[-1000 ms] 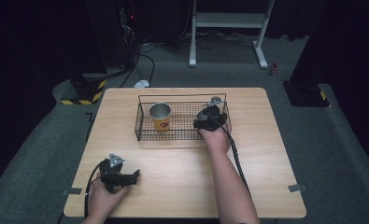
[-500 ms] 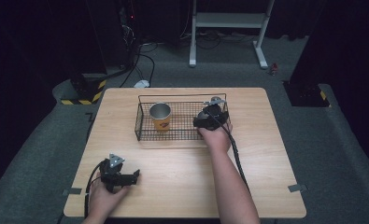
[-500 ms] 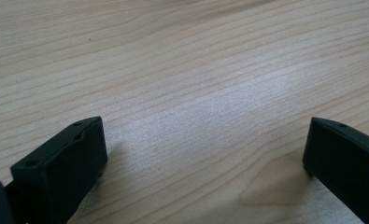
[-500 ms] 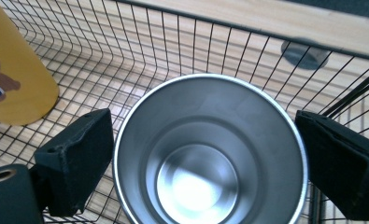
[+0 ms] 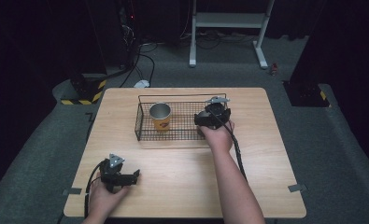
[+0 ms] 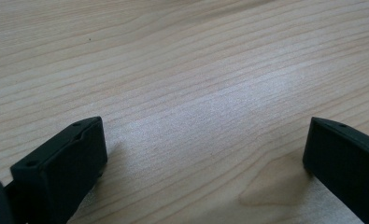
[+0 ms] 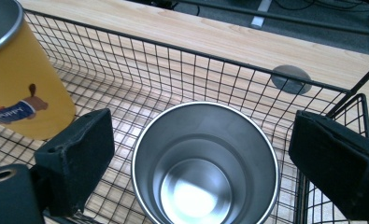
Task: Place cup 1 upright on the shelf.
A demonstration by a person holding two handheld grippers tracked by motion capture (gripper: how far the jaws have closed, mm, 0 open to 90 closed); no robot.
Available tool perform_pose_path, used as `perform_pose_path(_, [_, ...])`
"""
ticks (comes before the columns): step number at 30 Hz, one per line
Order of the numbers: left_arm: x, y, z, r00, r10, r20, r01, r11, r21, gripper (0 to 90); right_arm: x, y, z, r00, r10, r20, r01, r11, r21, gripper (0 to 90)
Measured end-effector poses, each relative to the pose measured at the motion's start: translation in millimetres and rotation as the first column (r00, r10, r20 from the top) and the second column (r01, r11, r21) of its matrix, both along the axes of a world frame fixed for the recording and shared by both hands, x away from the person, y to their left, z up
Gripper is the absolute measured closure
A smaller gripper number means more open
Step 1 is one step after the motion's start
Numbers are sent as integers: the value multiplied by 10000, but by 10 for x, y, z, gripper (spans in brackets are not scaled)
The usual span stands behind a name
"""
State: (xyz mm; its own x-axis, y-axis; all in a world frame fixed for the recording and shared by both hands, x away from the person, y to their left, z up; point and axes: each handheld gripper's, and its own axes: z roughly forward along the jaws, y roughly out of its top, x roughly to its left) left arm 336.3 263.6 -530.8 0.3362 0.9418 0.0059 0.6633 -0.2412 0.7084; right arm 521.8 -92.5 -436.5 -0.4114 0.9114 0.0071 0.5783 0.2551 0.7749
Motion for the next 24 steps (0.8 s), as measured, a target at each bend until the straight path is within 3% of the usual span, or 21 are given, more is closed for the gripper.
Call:
perform_pose_path(13, [0,0,0,10000,-2,-2,2,10000,3,0,-171,-66,133,9985,202,502,-224,9989,424,72])
perform_pose_path(24, [-1,0,0,10000,1,-6,-1,10000,-5,0,-348,-136,102,9972,394,640,-427,9978,507,73])
